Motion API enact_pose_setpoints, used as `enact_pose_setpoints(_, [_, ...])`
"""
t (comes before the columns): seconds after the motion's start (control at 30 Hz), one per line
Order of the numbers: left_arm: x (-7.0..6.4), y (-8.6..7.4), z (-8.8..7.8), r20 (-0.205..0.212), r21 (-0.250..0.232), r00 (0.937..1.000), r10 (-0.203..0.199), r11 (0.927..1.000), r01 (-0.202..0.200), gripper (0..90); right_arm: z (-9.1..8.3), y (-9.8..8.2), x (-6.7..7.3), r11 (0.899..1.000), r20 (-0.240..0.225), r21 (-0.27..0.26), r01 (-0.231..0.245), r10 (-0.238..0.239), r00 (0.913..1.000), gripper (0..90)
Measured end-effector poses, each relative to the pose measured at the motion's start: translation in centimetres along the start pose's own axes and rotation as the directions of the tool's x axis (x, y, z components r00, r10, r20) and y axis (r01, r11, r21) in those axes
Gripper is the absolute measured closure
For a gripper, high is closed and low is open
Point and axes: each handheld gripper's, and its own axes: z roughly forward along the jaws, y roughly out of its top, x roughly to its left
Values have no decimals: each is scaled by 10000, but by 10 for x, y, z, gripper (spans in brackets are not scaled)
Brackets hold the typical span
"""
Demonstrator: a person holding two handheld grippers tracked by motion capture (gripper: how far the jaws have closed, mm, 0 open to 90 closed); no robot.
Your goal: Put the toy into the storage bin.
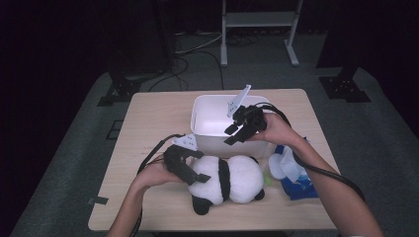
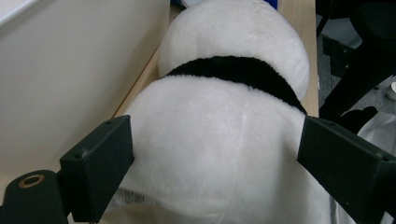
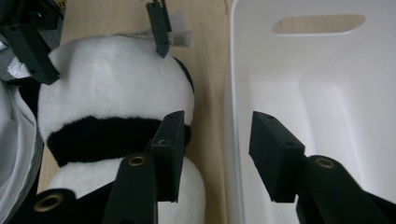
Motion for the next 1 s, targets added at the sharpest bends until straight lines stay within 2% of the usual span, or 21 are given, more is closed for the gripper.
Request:
enact_pose_setpoints(0.17, [1, -2, -3, -47, 54, 10000, -42, 10000, 42, 94, -4, 0, 13, 9996, 12, -202, 192, -192, 9998, 509])
enact_pose_setpoints(0.3, [0, -3, -5, -100, 2, 9999, -97, 10000, 97, 94, -5, 0, 21, 9987, -195, -387, 344, -352, 9992, 501])
enact_pose_setpoints(0.33, [1, -3, -5, -110, 3, 9999, -107, 9999, 107, 94, -4, 0, 23, 9987, -88, -347, 385, -389, 9992, 493])
enact_pose_setpoints(0.47, [1, -5, -8, -167, -4, 9998, -92, 10000, 92, 94, 0, -1, 20, 9993, 435, -42, 362, -360, 9984, 495])
enact_pose_setpoints(0.63, [1, -5, -11, -177, -46, 9998, -127, 9999, 126, 94, 3, -1, 16, 9996, 384, -46, 266, -264, 9989, 545])
enact_pose_setpoints(0.77, [1, -6, -11, -178, -37, 9998, -124, 9999, 123, 94, 2, 2, 15, 9988, 752, -250, 427, -407, 9963, 551])
enact_pose_setpoints(1.0, [2, -7, -15, -228, -56, 9996, -156, 9999, 155, 94, 9, 2, 10, 9987, 758, 225, 465, -481, 9960, 657])
